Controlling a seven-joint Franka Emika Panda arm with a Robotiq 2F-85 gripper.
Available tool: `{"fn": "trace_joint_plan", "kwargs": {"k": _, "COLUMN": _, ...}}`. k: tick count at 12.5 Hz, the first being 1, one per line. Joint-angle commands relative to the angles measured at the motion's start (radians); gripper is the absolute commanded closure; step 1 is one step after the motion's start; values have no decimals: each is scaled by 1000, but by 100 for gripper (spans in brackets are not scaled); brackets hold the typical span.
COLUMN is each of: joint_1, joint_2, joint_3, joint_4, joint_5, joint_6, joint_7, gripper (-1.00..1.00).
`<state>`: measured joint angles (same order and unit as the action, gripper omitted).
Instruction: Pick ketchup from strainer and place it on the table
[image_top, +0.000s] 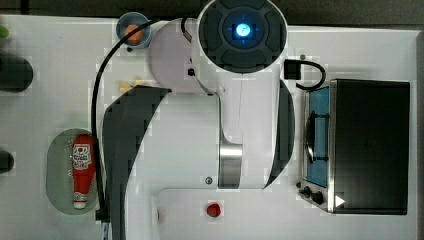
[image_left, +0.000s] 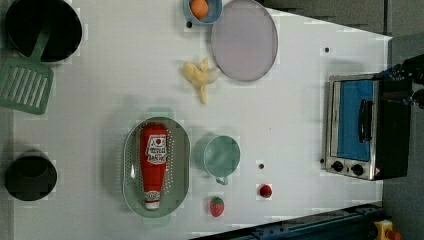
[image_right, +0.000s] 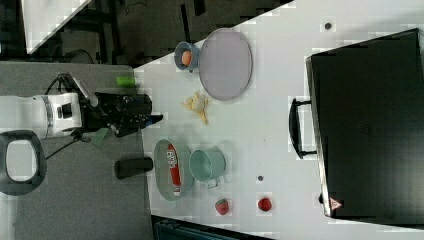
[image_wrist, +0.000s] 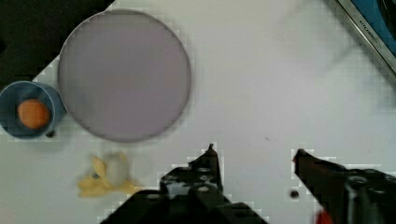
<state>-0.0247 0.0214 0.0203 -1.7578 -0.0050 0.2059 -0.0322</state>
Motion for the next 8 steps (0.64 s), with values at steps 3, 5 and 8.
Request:
{"fn": "trace_joint_plan", "kwargs": {"k": 3, "joint_1": -92, "joint_2": -212, "joint_3": 72, "joint_4": -138, "joint_5": 43, "joint_6": -106, "joint_7": 18, "gripper": -99}}
{"fn": "trace_joint_plan", "kwargs": {"k": 5, "joint_1": -70, "joint_2": -200, "joint_3": 133, "joint_4": -138, "joint_5": 49, "joint_6": -101, "joint_7": 18, "gripper": -100}}
{"fn": "trace_joint_plan", "kwargs": {"k": 8, "joint_1": -37, "joint_2": -168, "joint_3": 269, "joint_4": -137, "joint_5": 49, "joint_6": -68, "joint_7": 19, "gripper": -100}}
